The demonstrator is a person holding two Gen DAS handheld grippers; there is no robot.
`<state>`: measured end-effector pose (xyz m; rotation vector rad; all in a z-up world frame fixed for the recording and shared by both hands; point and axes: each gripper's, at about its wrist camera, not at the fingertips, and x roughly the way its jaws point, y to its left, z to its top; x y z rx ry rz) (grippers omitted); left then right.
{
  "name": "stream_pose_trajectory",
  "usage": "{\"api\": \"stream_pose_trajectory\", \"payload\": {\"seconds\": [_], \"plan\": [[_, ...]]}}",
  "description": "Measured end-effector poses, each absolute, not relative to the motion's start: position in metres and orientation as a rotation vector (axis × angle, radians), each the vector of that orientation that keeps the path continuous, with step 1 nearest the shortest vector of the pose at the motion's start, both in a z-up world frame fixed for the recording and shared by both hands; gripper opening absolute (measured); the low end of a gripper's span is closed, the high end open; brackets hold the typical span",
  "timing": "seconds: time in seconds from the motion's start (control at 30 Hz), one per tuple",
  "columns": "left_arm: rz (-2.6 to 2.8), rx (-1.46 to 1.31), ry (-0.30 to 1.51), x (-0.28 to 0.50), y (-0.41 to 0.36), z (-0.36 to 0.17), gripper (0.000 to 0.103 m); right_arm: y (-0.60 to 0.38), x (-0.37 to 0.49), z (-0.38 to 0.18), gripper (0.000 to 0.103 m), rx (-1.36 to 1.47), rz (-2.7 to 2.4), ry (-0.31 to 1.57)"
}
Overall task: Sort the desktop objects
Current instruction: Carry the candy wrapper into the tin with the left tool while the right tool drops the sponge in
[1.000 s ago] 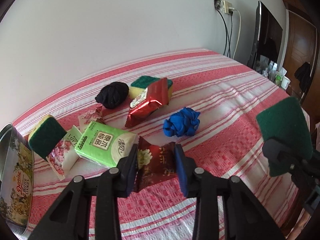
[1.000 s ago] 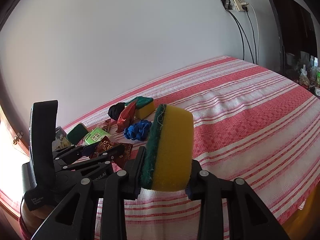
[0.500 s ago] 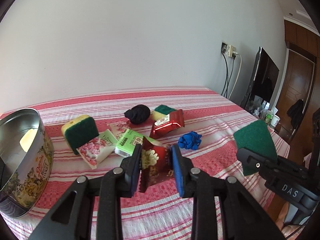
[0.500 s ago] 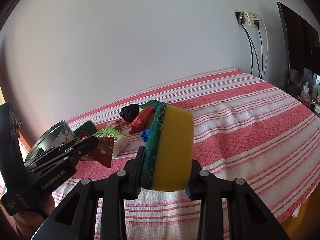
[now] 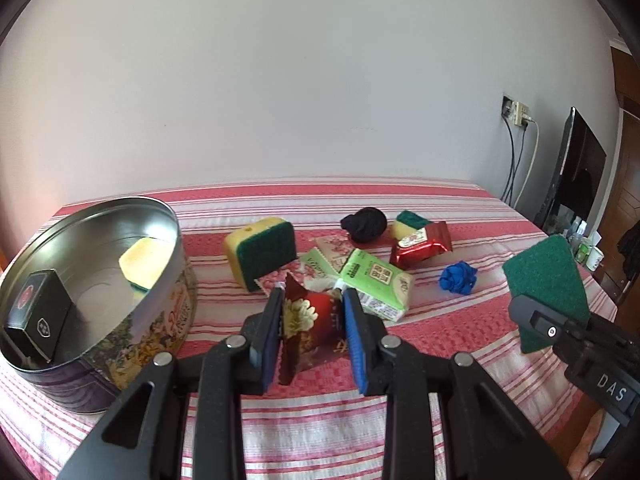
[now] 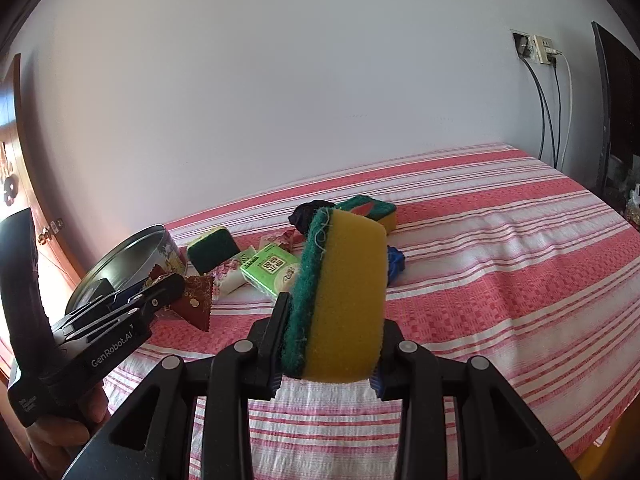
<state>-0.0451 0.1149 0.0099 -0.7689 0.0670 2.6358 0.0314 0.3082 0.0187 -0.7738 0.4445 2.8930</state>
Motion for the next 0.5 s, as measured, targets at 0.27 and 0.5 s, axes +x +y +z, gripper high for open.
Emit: {"api": "stream_pose_trajectory", "payload": {"seconds": [0.27, 0.5], "plan": [[2.751, -0.709, 0.062, -0.040, 0.080, 0.024, 0.028, 0.273, 0.016, 0.032, 0.036, -0.787, 2.981, 0.398], [2.859, -0.662, -0.023, -0.041, 0.032, 0.038, 0.028, 0.233, -0.005, 0.047, 0.036, -0.778, 3.089, 0.315]]}}
